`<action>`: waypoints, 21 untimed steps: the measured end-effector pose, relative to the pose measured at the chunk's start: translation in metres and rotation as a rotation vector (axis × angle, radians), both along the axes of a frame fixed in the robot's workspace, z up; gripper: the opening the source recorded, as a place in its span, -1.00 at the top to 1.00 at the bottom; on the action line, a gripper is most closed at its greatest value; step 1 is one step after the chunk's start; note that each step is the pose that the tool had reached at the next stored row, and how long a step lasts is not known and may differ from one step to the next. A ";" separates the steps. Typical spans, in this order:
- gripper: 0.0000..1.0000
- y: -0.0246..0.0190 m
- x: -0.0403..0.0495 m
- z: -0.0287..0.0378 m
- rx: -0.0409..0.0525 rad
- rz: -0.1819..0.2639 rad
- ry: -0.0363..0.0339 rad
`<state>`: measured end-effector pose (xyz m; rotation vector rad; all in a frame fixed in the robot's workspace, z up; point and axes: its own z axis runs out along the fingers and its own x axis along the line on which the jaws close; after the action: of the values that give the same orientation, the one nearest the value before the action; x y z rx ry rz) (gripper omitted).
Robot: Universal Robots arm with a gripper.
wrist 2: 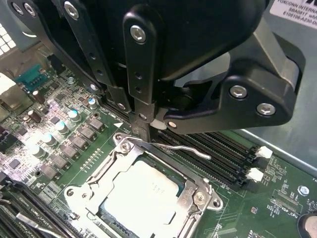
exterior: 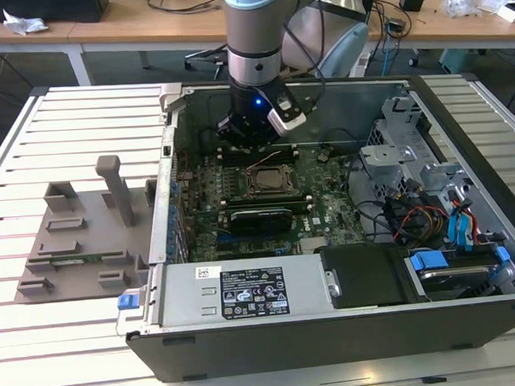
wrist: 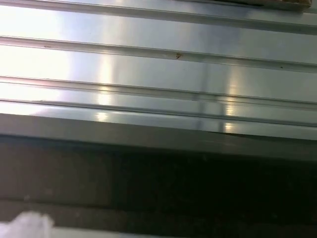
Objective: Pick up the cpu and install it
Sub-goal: 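Install the first cpu locking lever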
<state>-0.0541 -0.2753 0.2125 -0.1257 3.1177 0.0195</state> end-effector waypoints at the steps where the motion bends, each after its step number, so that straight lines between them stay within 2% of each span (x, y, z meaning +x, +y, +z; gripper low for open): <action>1: 0.79 0.0000 0.0008 -0.0006 0.0000 0.000 0.0003; 18: 0.79 -0.0021 0.0185 -0.0080 -0.0002 -0.020 0.0040; 21: 0.79 -0.0022 0.0254 -0.0093 -0.0001 -0.022 0.0052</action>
<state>-0.0287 -0.2775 0.2032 -0.0916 3.1240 0.0193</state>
